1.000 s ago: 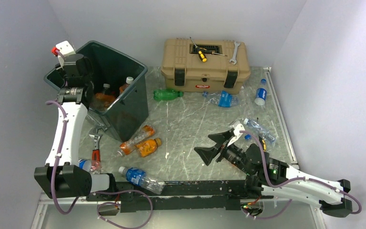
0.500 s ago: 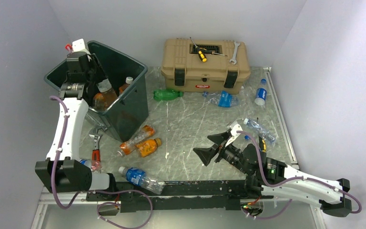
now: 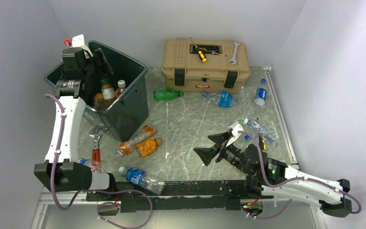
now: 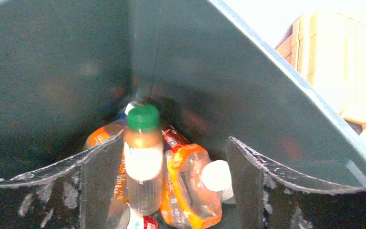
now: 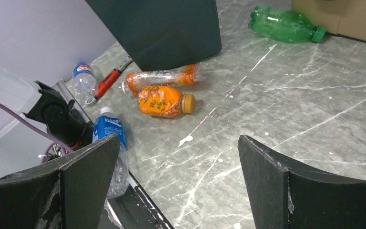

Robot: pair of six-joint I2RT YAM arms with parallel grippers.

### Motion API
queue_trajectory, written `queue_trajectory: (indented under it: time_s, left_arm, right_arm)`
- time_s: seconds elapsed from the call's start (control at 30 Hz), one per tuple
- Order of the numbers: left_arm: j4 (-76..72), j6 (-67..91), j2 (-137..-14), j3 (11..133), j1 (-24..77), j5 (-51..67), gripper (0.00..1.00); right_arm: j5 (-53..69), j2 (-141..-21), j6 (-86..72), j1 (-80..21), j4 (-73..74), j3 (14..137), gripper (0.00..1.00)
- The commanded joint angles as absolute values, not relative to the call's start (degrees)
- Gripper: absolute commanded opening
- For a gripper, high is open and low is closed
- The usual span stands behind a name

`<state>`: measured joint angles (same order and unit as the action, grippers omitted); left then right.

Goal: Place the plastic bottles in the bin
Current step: Place the plastic bottle in the trash bin.

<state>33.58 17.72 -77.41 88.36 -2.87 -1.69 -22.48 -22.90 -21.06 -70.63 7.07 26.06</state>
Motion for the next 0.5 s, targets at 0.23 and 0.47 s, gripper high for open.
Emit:
queue_trajectory:
  time_s: [0.23, 0.47]
  left_arm:
    - [26.8, 18.2, -63.6, 91.6, 0.5, 3.5, 0.99]
    - [25.9, 13.2, -62.4, 94.4, 13.6, 19.7, 1.0]
  right_arm:
    - [-24.3, -25.3, -21.3, -70.8, 6.1, 27.5, 1.0]
    - [-32.4, -27.9, -24.0, -70.8, 7.6, 27.4, 1.0]
